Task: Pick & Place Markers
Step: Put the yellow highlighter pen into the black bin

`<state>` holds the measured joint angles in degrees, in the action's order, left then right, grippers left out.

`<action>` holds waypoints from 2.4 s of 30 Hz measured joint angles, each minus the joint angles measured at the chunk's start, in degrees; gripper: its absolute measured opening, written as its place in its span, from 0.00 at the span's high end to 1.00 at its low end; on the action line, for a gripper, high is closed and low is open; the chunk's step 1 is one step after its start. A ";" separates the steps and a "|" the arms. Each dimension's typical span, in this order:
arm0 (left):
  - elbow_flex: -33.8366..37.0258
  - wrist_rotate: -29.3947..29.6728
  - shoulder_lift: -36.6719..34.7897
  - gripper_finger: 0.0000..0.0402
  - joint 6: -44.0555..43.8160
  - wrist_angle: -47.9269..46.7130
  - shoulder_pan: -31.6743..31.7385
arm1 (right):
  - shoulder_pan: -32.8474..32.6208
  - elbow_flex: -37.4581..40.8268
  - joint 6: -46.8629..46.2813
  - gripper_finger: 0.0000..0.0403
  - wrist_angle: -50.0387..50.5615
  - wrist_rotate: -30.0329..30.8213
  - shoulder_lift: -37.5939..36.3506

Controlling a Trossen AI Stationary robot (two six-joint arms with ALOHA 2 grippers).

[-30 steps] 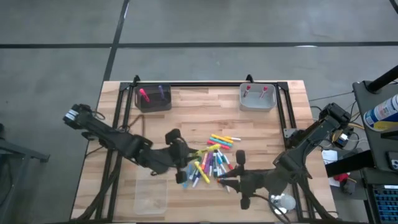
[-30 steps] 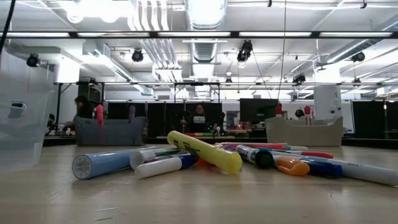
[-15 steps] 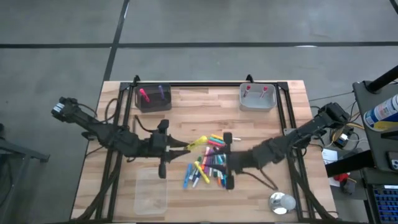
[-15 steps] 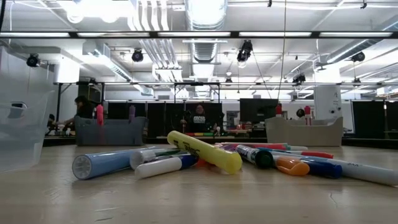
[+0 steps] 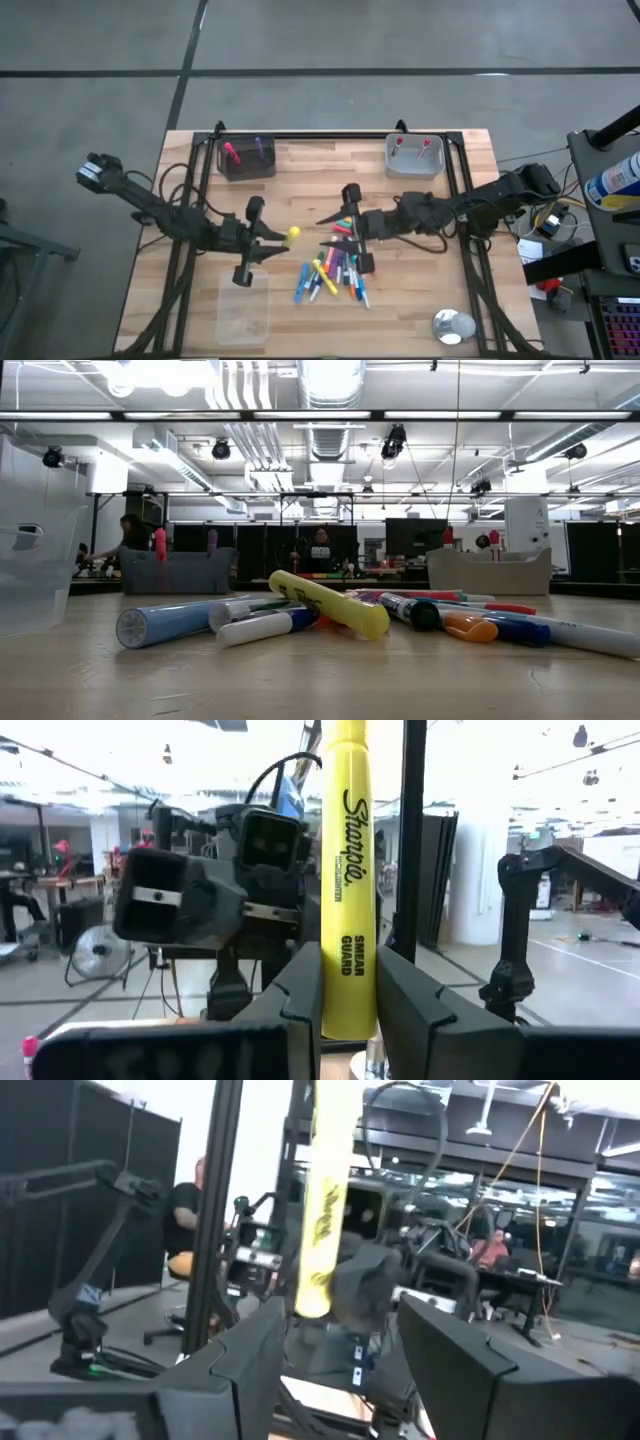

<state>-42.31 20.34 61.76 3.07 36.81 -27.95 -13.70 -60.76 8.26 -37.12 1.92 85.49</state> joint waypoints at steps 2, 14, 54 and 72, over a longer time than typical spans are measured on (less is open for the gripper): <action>1.90 -0.04 0.06 0.84 0.17 2.18 0.20 | 0.88 -0.41 -0.94 0.52 0.17 -0.88 0.02; 8.00 -0.18 2.81 0.84 1.48 15.39 4.44 | 2.50 -1.84 -7.04 0.52 -1.22 -2.12 1.86; 7.87 -4.35 10.49 0.84 3.13 28.77 7.63 | 4.57 -8.35 -12.52 0.56 -0.09 -3.43 8.48; 7.85 -2.82 10.49 0.84 2.47 28.79 8.40 | 5.19 -8.21 -16.73 0.58 0.94 0.50 8.48</action>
<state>-34.46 17.52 72.25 5.54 65.60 -19.55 -8.51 -68.97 -8.47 -36.18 2.41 93.97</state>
